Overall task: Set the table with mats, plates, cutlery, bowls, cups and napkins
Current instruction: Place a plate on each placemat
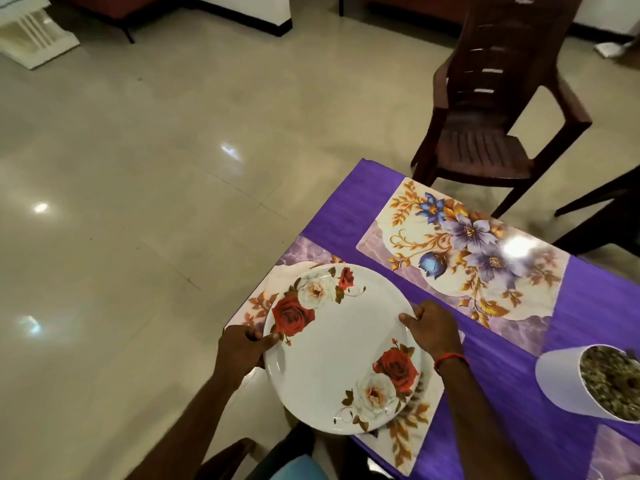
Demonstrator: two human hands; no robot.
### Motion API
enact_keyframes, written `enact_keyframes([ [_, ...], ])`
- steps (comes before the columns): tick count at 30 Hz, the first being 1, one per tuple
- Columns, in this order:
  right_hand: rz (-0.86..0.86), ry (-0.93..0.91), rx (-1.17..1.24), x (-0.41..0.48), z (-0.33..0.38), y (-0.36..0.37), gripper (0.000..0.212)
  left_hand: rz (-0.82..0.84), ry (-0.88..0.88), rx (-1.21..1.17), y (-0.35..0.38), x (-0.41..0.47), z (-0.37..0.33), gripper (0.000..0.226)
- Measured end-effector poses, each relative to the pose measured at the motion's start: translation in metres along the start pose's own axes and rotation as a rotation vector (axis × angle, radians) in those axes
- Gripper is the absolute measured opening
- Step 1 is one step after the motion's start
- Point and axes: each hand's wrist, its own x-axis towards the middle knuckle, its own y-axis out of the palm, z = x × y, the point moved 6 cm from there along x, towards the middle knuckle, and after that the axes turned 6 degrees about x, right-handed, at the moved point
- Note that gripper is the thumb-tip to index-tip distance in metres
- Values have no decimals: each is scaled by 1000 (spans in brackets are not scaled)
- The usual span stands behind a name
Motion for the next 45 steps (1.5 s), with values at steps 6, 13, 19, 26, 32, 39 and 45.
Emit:
enact_keyframes([
  [6,-42,124,53,15,-3,15,35,80,-4,73,-2,28,-4,38],
  [13,-82,164,72,26,-2,26,33,152,31,124,-6,55,-13,33],
  [19,-91,220,58,28,-6,32,32,161,73,223,-4,66,-17,45],
  [26,-154,245,54,25,-1,33,33,118,129,293,-5,64,-16,51],
  [32,-153,223,171,19,6,30,28,51,92,189,-8,53,-16,43],
  [39,-162,149,272,22,14,20,29,59,24,38,-5,30,-3,53],
  [45,-190,85,378,12,29,21,26,3,-2,-43,-27,20,-10,43],
])
